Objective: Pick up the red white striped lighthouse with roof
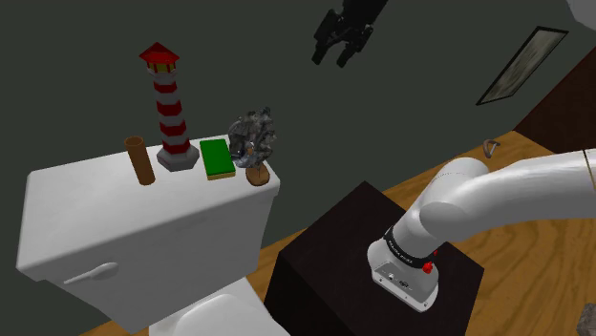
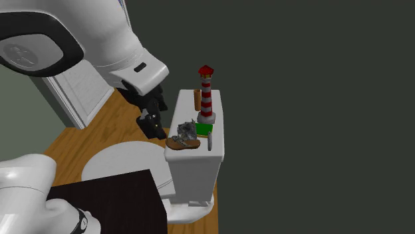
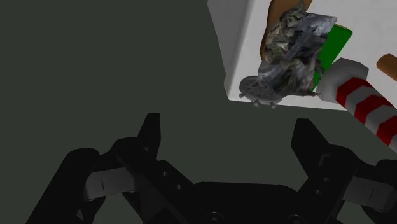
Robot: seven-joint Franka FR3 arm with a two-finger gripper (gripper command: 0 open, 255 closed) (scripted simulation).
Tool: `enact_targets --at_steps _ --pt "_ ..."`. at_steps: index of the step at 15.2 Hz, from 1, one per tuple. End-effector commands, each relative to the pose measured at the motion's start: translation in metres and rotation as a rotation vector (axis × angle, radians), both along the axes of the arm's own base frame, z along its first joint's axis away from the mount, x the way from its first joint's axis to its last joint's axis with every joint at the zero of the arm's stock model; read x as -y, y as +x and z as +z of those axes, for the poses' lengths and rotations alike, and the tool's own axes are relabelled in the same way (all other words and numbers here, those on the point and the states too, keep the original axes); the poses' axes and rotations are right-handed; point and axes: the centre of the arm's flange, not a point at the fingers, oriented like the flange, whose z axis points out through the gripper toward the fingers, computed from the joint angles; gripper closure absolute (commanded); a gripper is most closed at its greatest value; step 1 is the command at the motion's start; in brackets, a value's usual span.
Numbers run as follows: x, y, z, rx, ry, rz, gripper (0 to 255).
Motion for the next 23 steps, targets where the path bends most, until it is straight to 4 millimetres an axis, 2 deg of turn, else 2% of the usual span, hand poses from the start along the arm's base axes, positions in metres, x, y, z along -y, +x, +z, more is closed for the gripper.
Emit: enact_targets --at_steps 1,12,23 --pt "-0.02 0.01 -0.004 0.017 0.013 0.009 0" --pt "-0.133 0.074 -0.017 0.101 0.078 0.061 0" --pt "-0.25 0.132 -0.017 0.185 0.143 0.113 0"
